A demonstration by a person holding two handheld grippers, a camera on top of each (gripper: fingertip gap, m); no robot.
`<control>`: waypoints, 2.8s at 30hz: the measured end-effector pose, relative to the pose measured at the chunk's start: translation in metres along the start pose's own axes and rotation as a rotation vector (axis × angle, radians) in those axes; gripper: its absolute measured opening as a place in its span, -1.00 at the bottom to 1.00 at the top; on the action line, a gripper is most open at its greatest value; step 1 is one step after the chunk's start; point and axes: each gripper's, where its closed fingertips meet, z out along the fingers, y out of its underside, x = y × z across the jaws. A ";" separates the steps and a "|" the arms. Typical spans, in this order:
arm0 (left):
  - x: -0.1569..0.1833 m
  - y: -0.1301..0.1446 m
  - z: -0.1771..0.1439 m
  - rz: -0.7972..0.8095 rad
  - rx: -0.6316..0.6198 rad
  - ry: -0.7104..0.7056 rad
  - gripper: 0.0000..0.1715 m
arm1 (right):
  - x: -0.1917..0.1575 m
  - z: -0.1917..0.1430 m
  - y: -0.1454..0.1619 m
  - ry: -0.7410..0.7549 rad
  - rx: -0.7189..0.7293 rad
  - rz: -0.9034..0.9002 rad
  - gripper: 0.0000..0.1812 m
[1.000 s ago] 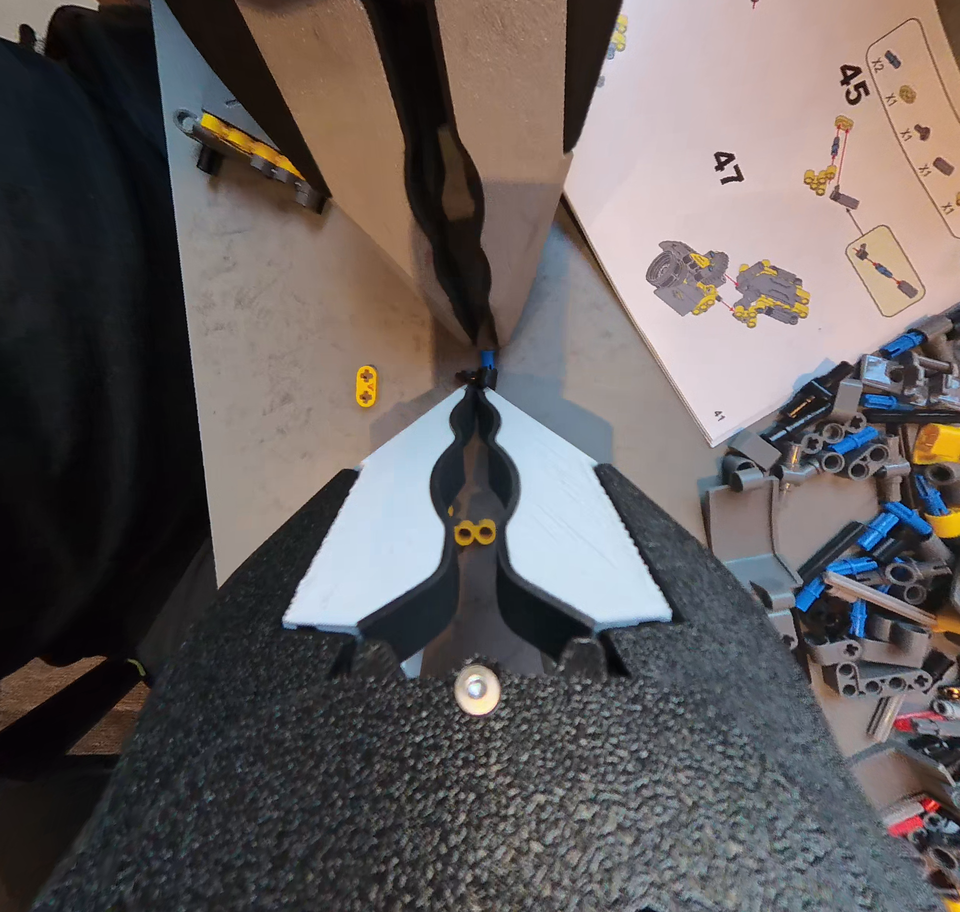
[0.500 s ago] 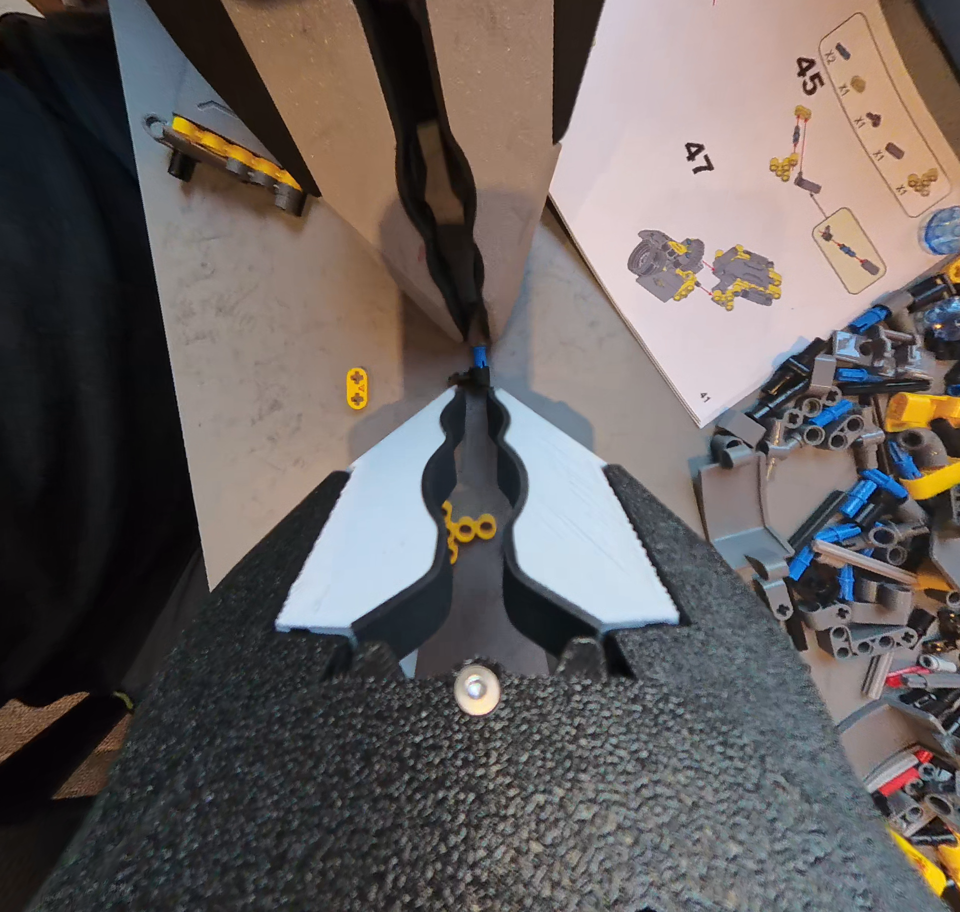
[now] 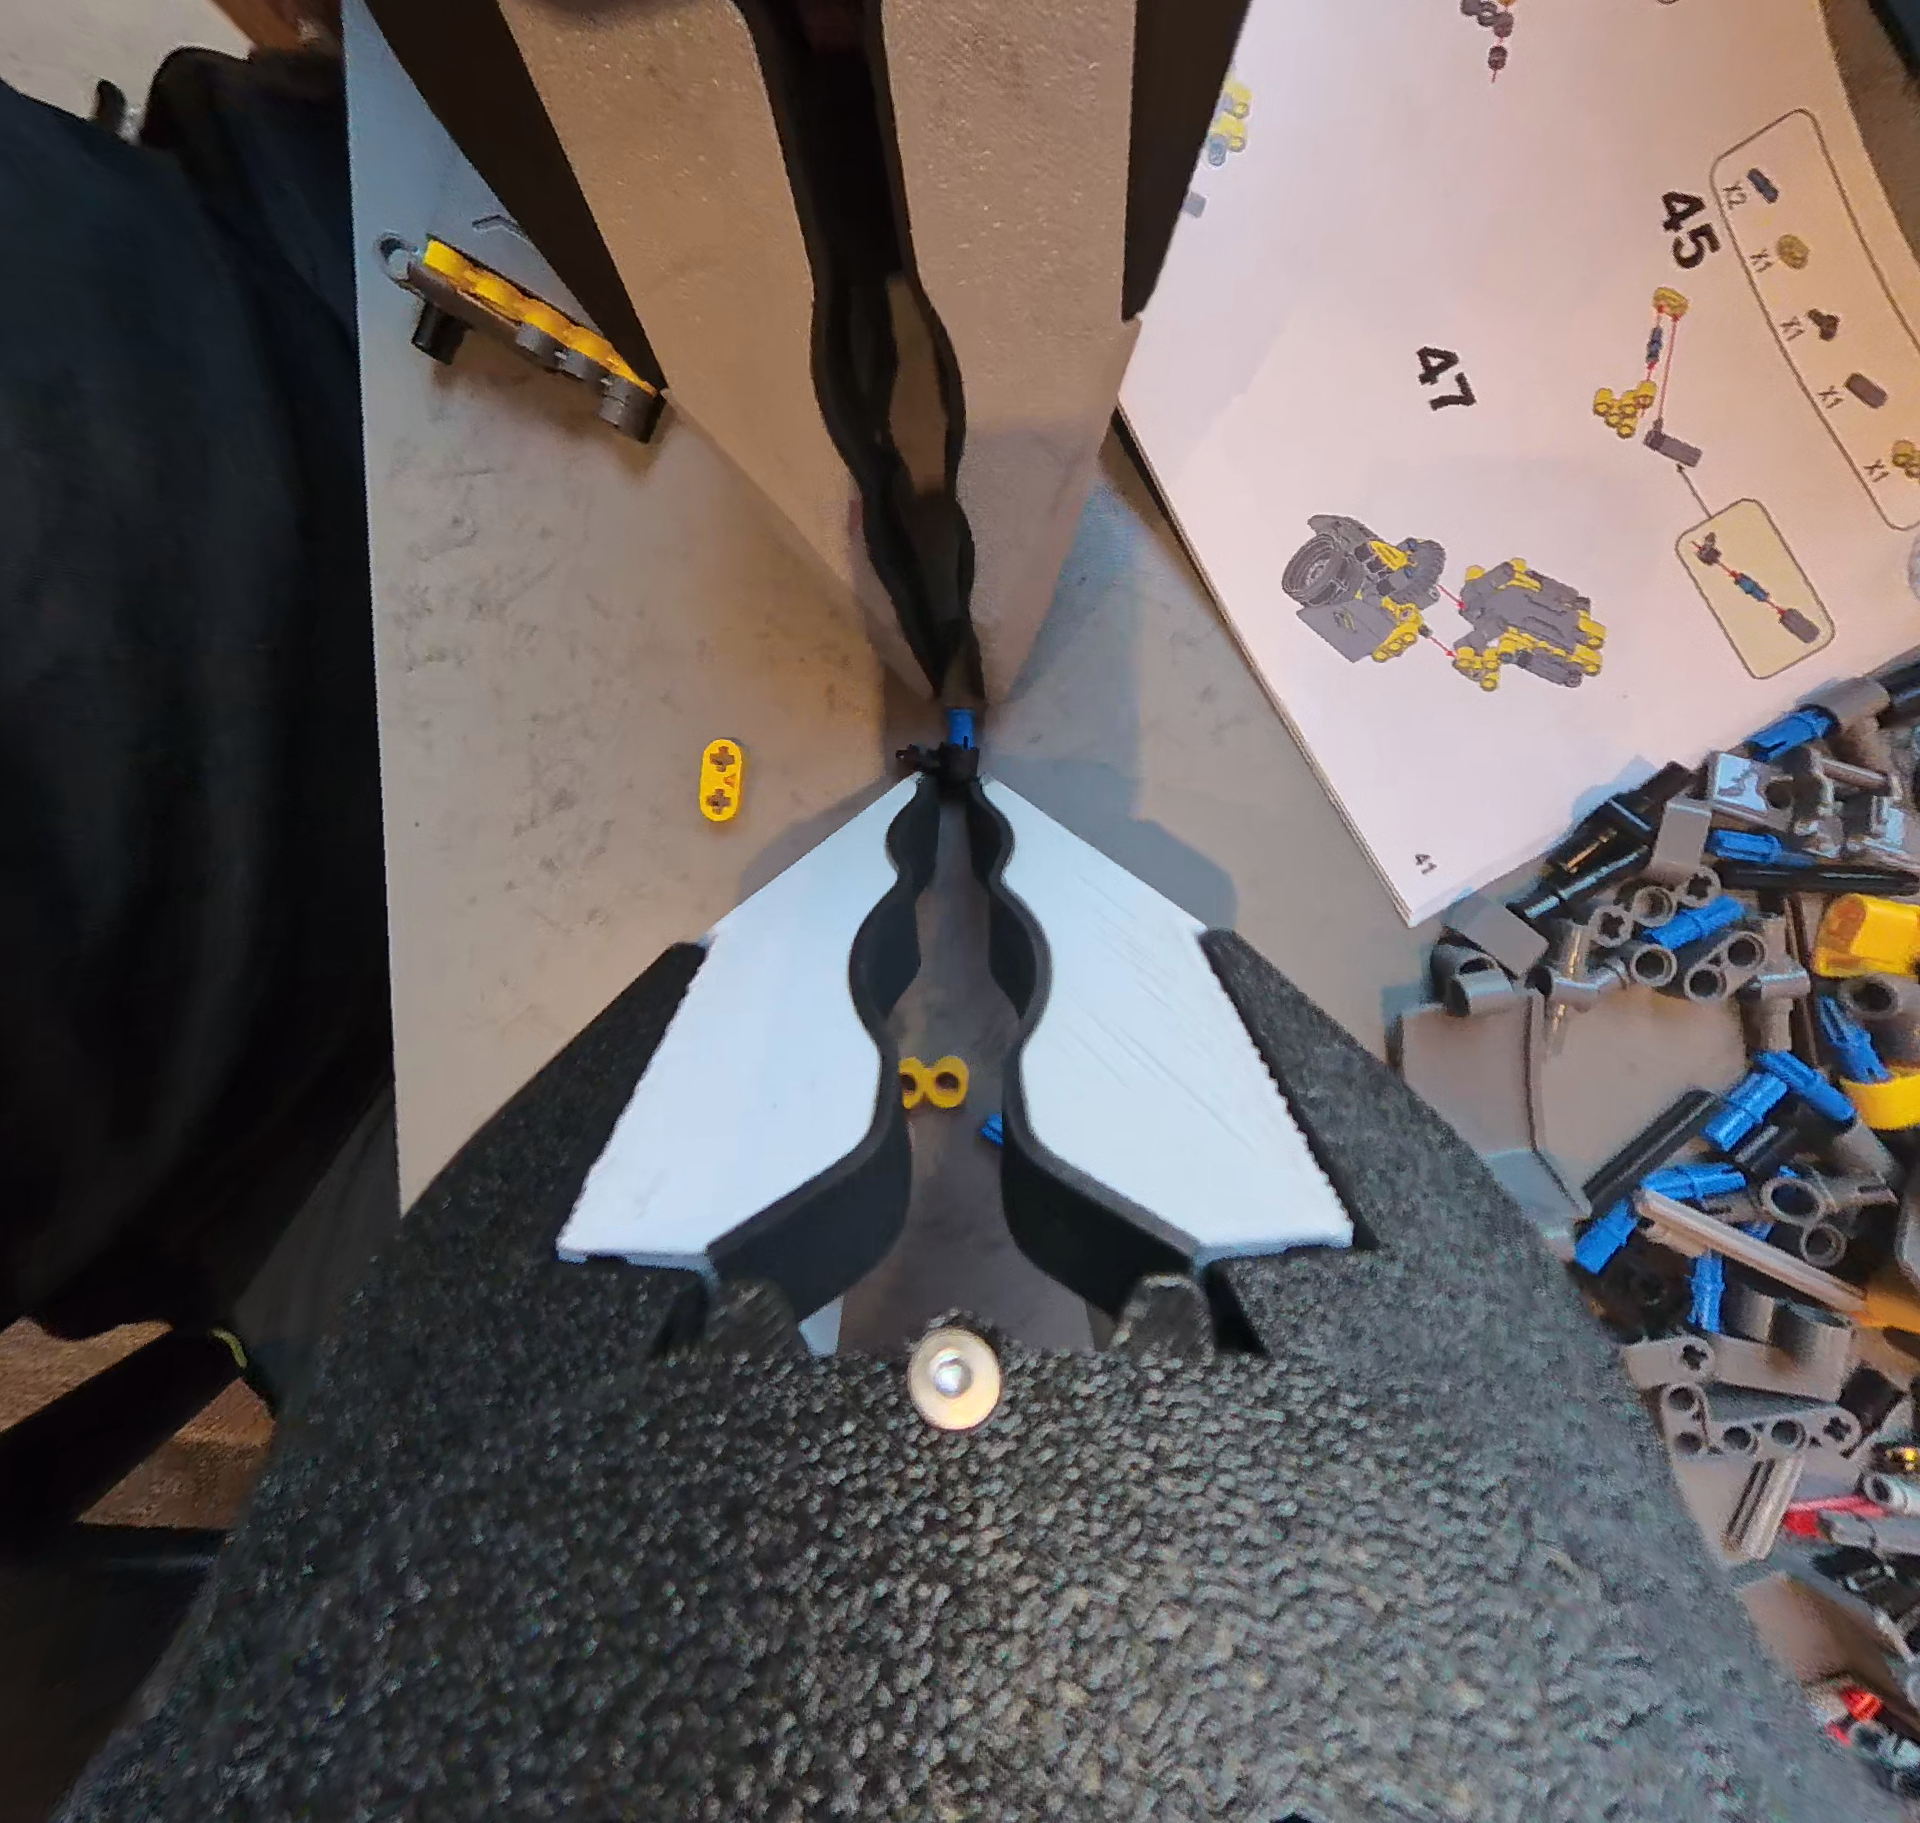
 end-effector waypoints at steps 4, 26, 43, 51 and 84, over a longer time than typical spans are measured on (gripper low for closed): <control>0.000 0.000 0.000 -0.013 0.000 0.010 -0.97 | -0.001 0.002 -0.002 -0.037 -0.021 -0.077 -0.94; -0.002 0.000 0.000 -0.008 0.002 -0.012 -0.96 | 0.005 -0.010 0.007 0.061 -0.008 0.073 -0.87; -0.002 0.000 0.000 -0.049 0.002 0.010 -0.97 | 0.002 0.000 -0.001 0.040 0.047 0.096 -0.85; -0.002 0.001 -0.001 -0.092 0.002 0.031 -0.97 | 0.002 0.000 -0.002 0.024 0.095 0.159 -0.85; -0.006 0.002 -0.001 -0.228 -0.014 0.015 -0.97 | 0.006 0.000 -0.004 0.126 0.115 0.300 -0.86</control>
